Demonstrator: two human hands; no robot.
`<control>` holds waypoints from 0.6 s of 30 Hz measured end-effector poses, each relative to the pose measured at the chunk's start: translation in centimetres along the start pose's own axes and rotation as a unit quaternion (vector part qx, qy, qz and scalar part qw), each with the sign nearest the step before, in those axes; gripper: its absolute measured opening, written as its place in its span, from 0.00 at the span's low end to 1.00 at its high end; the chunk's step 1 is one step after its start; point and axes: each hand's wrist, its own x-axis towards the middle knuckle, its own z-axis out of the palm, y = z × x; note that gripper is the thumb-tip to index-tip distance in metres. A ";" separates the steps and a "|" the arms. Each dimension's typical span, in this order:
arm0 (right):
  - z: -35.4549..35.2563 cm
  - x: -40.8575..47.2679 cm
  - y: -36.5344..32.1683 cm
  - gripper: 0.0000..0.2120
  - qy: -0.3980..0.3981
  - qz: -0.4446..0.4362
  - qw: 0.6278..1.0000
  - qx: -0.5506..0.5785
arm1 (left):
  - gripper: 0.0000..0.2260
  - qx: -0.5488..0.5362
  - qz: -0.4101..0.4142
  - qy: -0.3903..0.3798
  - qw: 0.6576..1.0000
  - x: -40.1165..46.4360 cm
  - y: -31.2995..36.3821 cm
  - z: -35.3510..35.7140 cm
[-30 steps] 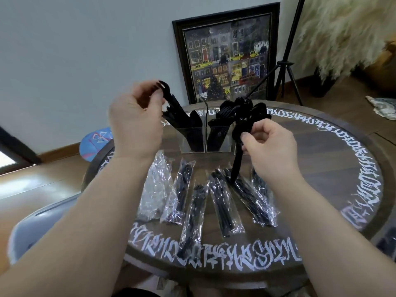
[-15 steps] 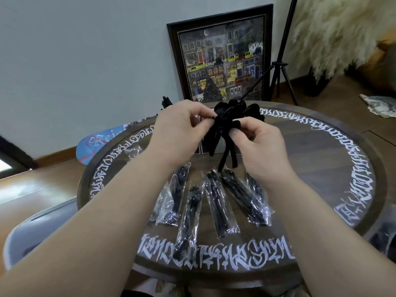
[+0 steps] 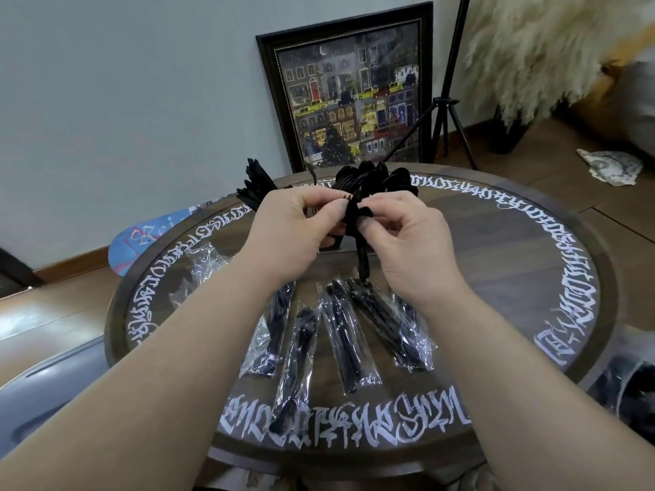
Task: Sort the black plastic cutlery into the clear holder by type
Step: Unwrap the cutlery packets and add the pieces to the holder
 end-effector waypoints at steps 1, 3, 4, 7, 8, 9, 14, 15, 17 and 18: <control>0.0 0.0 0.0 0.10 -0.001 0.003 1.000 0.002 | 0.07 -0.005 -0.005 -0.003 1.000 0.0 -0.1 0.1; -0.1 0.1 0.1 0.10 -0.003 0.015 1.000 0.012 | 0.07 -0.016 -0.014 -0.014 1.000 -0.1 -0.4 0.1; -0.2 0.1 0.1 0.10 -0.008 0.022 0.999 0.023 | 0.07 -0.022 -0.017 -0.020 0.999 -0.1 -0.5 0.1; -0.4 0.0 0.1 0.13 -0.026 0.039 0.998 0.049 | 0.06 -0.026 -0.011 -0.017 0.999 -0.2 -0.8 -0.1; -0.3 -0.1 0.1 0.13 -0.033 0.036 0.998 0.044 | 0.06 -0.020 -0.003 -0.008 1.000 -0.2 -1.0 -0.1; -0.3 -0.1 0.1 0.12 -0.041 0.033 0.998 0.038 | 0.07 -0.012 0.004 0.001 1.000 -0.1 -1.2 -0.2; -0.2 0.1 0.2 0.14 -0.076 0.033 0.996 0.023 | 0.07 0.017 0.019 -0.003 1.000 -0.2 -2.0 -0.1; -0.2 0.1 0.3 0.15 -0.076 0.029 0.997 0.006 | 0.08 0.014 0.018 -0.001 1.000 -0.2 -2.1 -0.1; -0.1 0.1 0.4 0.12 -0.076 0.033 0.997 -0.014 | 0.09 0.011 0.024 0.008 1.000 -0.2 -2.2 -0.1; 0.0 0.1 0.5 0.10 -0.077 0.040 0.996 -0.016 | 0.11 0.013 0.030 0.012 0.999 -0.2 -2.2 -0.1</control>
